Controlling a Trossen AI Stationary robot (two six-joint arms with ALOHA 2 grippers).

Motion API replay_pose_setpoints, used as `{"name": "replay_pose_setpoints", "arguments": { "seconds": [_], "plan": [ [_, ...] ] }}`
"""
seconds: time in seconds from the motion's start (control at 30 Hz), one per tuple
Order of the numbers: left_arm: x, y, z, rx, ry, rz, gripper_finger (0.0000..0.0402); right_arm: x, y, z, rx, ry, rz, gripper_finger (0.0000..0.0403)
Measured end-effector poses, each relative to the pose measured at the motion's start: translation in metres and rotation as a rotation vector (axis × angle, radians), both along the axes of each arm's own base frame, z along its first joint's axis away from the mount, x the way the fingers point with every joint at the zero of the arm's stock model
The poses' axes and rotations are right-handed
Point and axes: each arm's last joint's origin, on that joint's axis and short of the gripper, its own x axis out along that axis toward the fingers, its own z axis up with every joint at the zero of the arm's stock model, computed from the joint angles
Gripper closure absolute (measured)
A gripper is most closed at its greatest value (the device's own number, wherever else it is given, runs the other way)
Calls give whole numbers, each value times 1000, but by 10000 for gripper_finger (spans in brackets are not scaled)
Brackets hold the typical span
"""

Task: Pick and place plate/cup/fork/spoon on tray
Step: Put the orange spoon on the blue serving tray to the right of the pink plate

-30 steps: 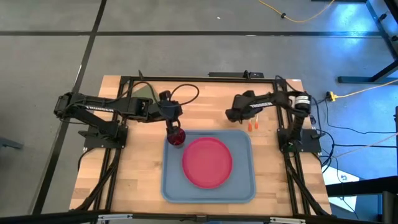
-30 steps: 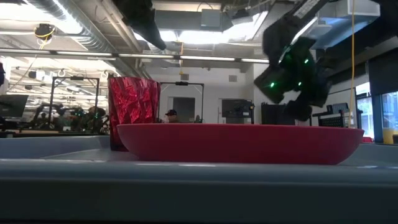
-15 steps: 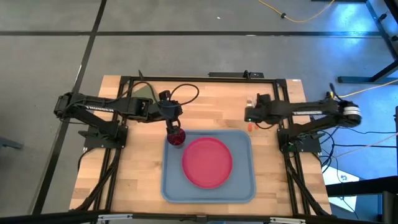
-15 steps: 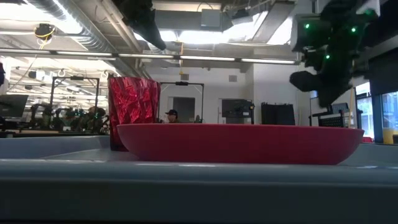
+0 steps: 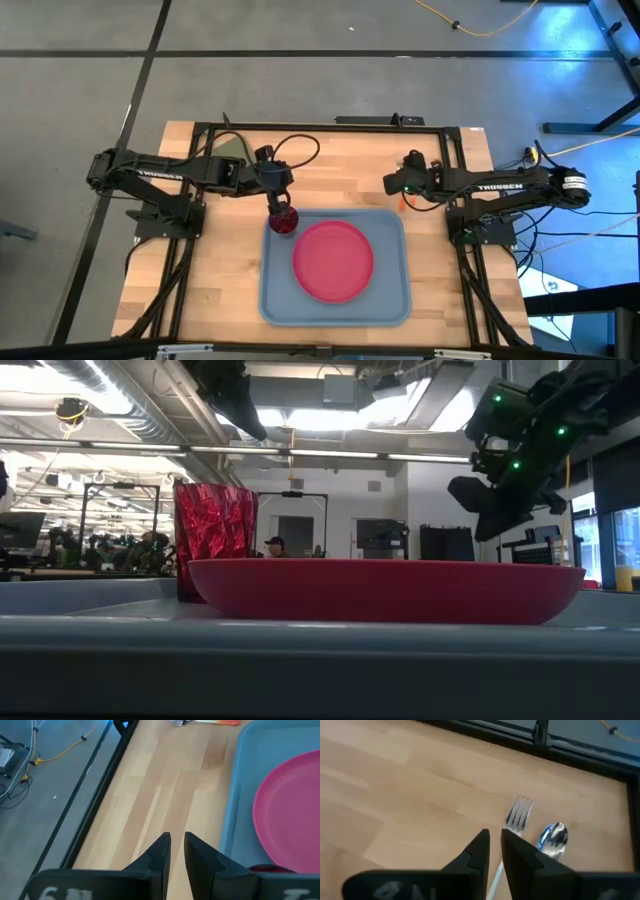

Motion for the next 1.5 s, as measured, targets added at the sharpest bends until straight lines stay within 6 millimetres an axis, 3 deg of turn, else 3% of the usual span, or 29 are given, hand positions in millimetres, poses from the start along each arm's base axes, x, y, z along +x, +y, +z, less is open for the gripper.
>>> {"name": "replay_pose_setpoints", "arguments": {
  "seconds": [0.2,0.43,0.67,0.93,1.13,1.27,1.5],
  "plan": [
    [0,0,0,1,1,-1,355,-1,-1,-3,127,-95,-74,349],
    [0,0,0,0,0,0,355,-25,-10,-12,292,1,-281,349],
    [0,0,0,0,0,0,355,-28,-19,-13,293,7,-299,349],
    [0,0,0,-3,-1,2,355,-40,-24,-46,363,-85,-319,349],
    [0,0,0,-3,-2,3,355,-42,-24,-57,343,-135,-289,349],
    [0,0,0,-1,-1,1,355,-42,-24,-58,339,-130,-285,349],
    [0,0,0,1,1,-1,355,-30,-30,-41,283,-131,-211,349]
  ]
}}
